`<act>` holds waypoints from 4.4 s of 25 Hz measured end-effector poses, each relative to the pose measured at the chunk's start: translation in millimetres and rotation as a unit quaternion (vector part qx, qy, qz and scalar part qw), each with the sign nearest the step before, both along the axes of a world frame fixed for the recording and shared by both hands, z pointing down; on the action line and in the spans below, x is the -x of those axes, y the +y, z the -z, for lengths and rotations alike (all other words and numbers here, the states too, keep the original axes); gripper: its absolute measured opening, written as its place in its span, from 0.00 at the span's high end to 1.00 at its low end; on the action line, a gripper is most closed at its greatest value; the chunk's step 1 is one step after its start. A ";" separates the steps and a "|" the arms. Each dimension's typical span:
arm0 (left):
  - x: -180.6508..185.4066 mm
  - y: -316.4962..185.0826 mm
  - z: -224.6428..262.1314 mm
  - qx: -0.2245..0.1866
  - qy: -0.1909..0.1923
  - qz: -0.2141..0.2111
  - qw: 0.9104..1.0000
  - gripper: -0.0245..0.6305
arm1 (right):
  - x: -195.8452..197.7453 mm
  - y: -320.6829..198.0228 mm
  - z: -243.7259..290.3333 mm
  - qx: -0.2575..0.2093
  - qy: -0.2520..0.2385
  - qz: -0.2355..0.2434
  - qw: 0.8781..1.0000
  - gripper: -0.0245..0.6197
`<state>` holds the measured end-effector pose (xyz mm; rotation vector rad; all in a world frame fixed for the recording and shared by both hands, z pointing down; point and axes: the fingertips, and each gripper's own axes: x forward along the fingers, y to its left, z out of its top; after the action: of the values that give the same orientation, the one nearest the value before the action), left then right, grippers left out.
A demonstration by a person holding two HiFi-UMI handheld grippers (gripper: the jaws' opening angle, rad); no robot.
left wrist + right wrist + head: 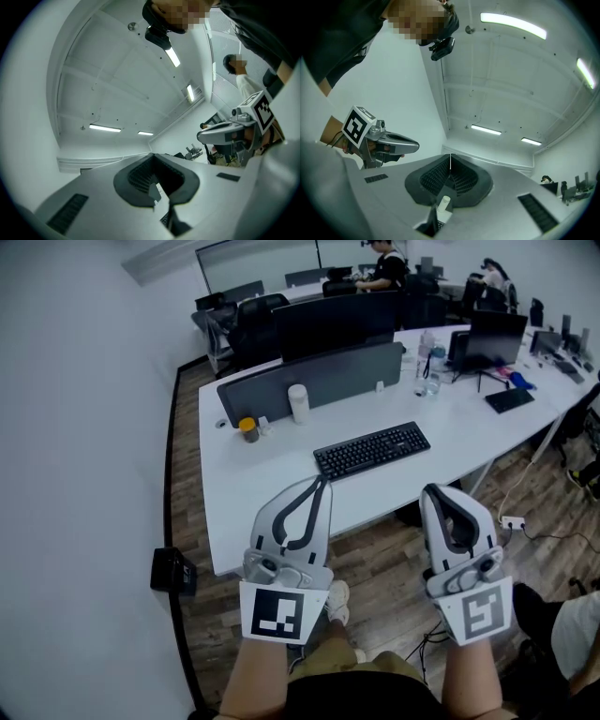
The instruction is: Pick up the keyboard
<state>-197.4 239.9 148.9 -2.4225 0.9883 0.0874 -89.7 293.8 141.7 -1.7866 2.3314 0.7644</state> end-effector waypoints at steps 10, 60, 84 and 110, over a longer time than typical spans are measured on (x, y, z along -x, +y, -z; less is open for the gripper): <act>-29.7 -73.0 -14.6 0.035 0.020 -0.012 0.999 0.95 | -35.2 -64.8 -18.1 0.027 -0.010 -0.012 1.000 0.91; -106.5 -409.7 -67.2 0.061 -0.029 -0.083 0.994 0.95 | -105.9 -393.6 -56.8 0.082 0.015 -0.062 0.995 0.91; -106.1 -446.0 -71.9 0.085 0.003 0.068 0.994 0.95 | -124.8 -467.6 -74.8 0.096 0.001 0.102 0.990 0.91; -181.6 -427.7 -131.2 0.145 -0.002 0.190 0.971 0.51 | -201.2 -487.0 -155.0 0.192 -0.008 0.289 0.938 0.54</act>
<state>-15.9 -187.7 280.1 -2.4313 1.5362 -0.2104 111.5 -193.2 296.7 -1.0644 2.9147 0.2138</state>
